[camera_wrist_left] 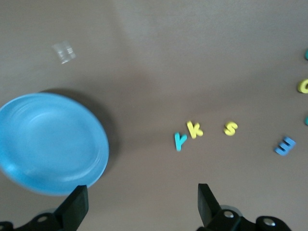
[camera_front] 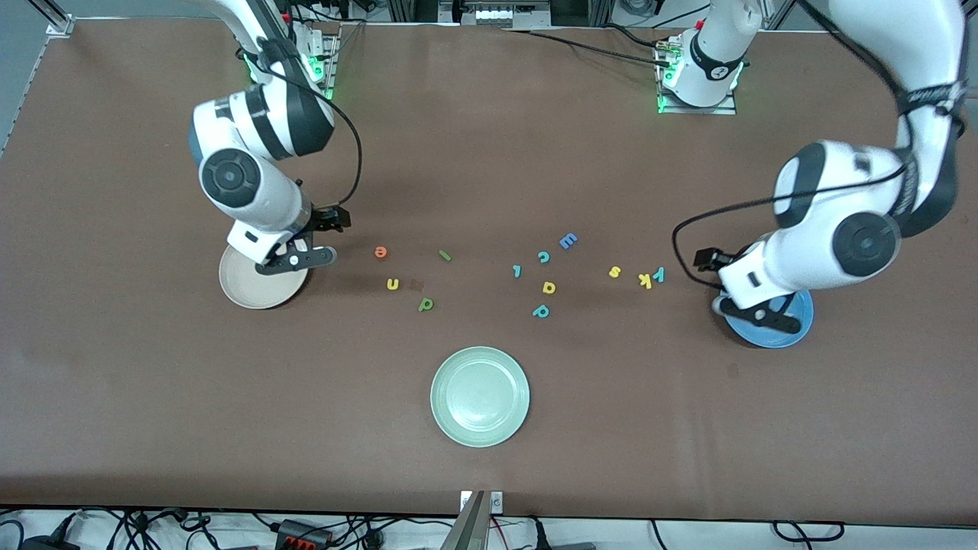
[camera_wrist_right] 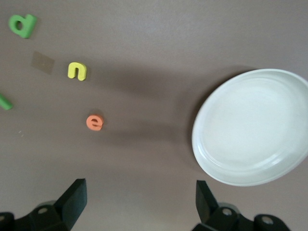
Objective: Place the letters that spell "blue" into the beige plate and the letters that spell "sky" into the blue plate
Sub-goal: 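Grasp the orange e with the right gripper while the left gripper grasps the y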
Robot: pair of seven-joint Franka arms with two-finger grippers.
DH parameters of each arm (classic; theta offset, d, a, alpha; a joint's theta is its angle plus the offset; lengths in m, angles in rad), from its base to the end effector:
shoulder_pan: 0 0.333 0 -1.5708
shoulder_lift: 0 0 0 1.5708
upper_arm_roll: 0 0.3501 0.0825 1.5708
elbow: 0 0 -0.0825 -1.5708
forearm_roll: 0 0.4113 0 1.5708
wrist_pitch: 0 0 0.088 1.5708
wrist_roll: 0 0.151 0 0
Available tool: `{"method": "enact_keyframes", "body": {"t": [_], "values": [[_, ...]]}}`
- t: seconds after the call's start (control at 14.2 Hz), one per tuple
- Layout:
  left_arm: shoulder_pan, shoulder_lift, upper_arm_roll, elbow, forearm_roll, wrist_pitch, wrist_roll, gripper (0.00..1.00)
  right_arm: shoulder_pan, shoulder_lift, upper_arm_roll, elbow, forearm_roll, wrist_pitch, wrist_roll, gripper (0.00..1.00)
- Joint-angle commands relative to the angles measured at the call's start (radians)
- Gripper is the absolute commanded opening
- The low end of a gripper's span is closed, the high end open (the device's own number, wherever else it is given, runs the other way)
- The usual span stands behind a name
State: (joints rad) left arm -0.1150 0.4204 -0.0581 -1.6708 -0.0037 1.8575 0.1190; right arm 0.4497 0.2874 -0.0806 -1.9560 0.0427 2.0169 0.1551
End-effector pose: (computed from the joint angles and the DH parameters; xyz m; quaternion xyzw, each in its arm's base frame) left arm 0.6572 -0.1123 0.3192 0.9828 -0.1427 -0.1166 0.0106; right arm 0.5609 0.2225 0.2873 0.9891 0.0952 -0.1103 0.0228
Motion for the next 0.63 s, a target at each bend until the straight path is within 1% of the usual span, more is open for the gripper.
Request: {"method": "enact_keyframes", "body": {"t": [0.0,0.21,0.35,0.56], "values": [[-0.023,0.041,0.003,-0.029,0.008,0.086,0.013,1.0,0.02,0.091,-0.008,0.003,0.097,0.089,0.011,1.0],[-0.022,0.055,0.003,-0.141,0.008,0.192,0.013,1.0,0.056,0.168,-0.008,0.009,0.106,0.183,0.067,1.0],[-0.052,0.054,0.003,-0.207,0.008,0.274,0.014,1.0,0.078,0.214,-0.007,0.011,0.106,0.235,0.116,1.0],[-0.06,0.034,0.003,-0.309,0.008,0.385,0.014,1.0,0.11,0.248,-0.007,0.011,0.106,0.246,0.191,0.9]]}}
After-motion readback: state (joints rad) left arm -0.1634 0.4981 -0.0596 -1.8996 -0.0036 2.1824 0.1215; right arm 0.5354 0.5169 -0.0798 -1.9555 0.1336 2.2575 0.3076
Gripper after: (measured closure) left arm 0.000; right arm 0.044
